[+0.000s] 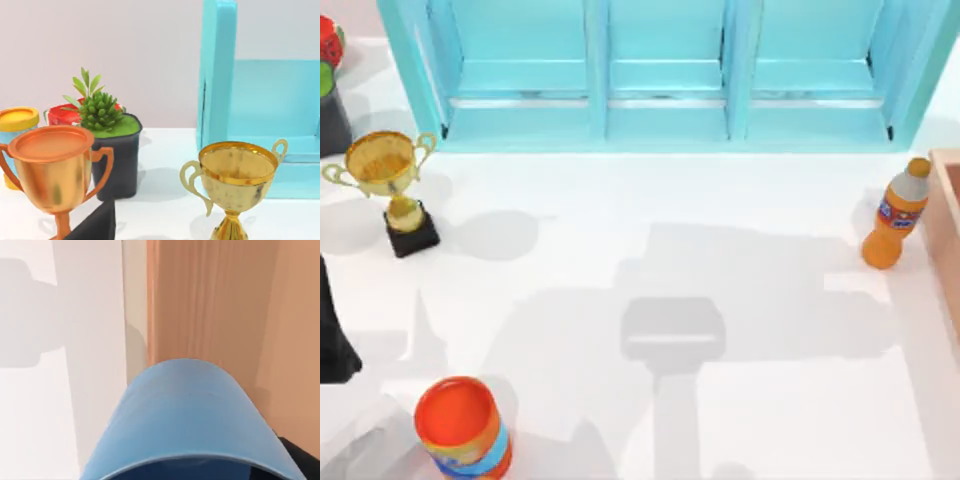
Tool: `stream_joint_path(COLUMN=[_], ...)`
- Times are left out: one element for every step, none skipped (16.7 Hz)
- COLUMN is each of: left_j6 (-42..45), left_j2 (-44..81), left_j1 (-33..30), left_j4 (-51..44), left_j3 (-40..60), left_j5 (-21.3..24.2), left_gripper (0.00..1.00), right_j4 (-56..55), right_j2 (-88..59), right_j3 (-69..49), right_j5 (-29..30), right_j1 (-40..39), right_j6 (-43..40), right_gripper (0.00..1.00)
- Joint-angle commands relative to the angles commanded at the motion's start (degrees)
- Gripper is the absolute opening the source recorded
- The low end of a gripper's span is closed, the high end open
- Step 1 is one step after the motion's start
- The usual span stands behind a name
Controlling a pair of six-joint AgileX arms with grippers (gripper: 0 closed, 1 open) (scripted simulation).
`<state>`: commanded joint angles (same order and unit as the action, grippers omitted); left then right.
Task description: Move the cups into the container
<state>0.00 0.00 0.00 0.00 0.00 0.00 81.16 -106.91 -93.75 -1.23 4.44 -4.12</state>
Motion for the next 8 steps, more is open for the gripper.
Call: stream_joint_path(left_j6=[0.0,0.0,0.0,0.0,0.0,0.0,0.0,0.0], left_j2=[0.0,0.0,0.0,0.0,0.0,0.0,0.0,0.0], left_j1=[0.0,0.0,0.0,0.0,0.0,0.0,0.0,0.0], left_j4=[0.0,0.0,0.0,0.0,0.0,0.0,0.0,0.0], left_j3=[0.0,0.0,0.0,0.0,0.0,0.0,0.0,0.0], left_j5=[0.0,0.0,0.0,0.0,0.0,0.0,0.0,0.0], left_gripper=[1.0,1.0,1.0,1.0,1.0,1.0,1.0,1.0], right_j4=[0.2,0.3,0.3,0.2,0.2,0.1,0.0,-0.1], right_j2=[0.4,0.8,1.2,1.5,1.9,2.1,2.3,2.5], right_j3=[-0.2,-0.4,-0.7,-0.9,-1.2,-1.4,-1.6,-1.8], right_j5=[0.0,-0.1,-0.2,-0.2,-0.3,-0.4,-0.5,-0.5], right_j1=[3.5,6.8,9.8,12.6,15.0,16.9,18.4,19.4], right_j6=[-3.4,-6.7,-9.7,-12.4,-14.7,-16.6,-18.0,-18.9], right_gripper=[0.0,0.0,0.0,0.0,0.0,0.0,0.0,0.0])
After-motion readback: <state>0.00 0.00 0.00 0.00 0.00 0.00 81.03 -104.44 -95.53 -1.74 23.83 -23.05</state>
